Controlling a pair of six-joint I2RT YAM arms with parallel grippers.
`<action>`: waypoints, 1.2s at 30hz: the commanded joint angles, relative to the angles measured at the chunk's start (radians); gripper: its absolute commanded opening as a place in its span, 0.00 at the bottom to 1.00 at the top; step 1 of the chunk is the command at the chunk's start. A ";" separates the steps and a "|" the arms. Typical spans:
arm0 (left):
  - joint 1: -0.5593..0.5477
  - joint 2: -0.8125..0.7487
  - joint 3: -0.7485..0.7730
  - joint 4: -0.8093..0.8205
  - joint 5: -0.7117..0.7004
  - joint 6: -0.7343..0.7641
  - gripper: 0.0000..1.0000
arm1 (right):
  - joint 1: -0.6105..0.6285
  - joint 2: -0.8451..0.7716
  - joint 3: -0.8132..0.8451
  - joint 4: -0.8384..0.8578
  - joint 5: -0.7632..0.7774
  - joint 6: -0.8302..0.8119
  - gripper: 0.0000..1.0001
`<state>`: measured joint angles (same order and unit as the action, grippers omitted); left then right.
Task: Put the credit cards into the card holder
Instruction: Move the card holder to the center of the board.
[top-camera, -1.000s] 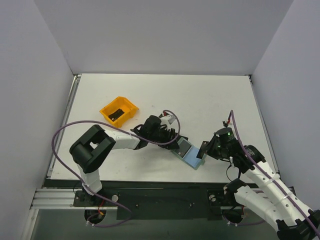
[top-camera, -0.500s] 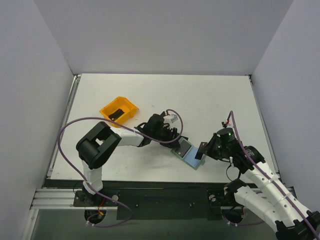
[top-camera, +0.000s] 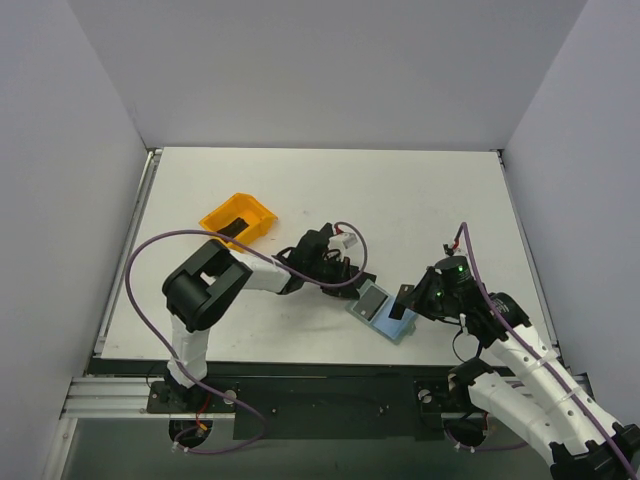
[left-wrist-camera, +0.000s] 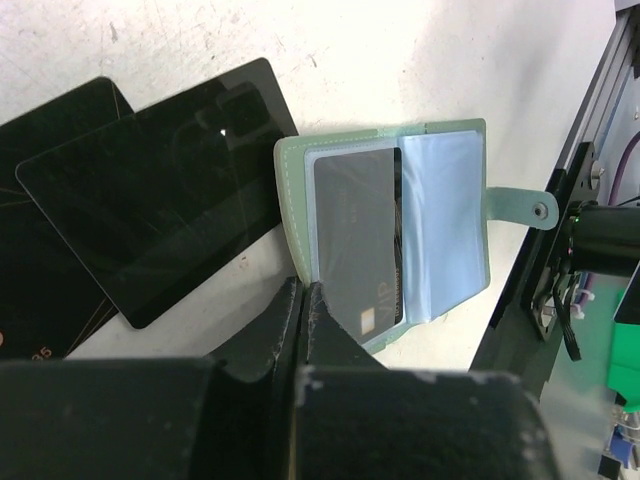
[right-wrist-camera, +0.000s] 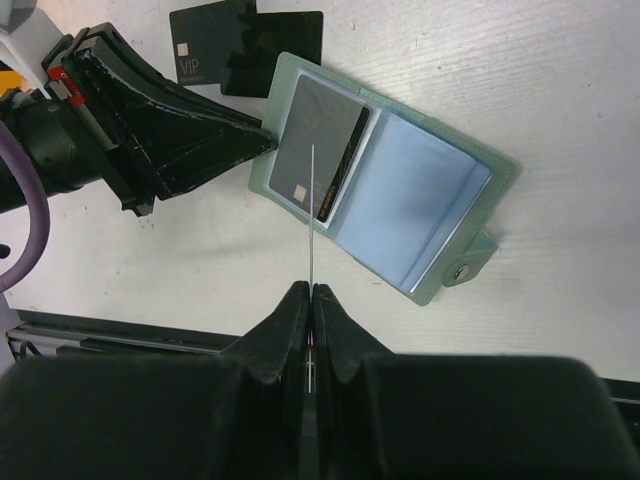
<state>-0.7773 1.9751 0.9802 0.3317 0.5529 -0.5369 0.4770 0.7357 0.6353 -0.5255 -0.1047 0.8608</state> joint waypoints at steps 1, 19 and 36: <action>0.009 -0.047 -0.046 0.013 -0.002 -0.023 0.00 | -0.011 -0.001 -0.003 0.019 -0.010 -0.014 0.00; -0.045 -0.767 -0.584 -0.028 -0.703 -0.390 0.00 | 0.099 0.352 0.131 0.165 -0.167 -0.181 0.00; -0.057 -0.691 -0.545 -0.202 -0.755 -0.400 0.16 | 0.181 0.629 0.213 0.295 -0.161 -0.233 0.00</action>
<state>-0.8368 1.2812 0.3851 0.2279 -0.1726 -0.9260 0.6559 1.3315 0.8120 -0.2607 -0.2699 0.6495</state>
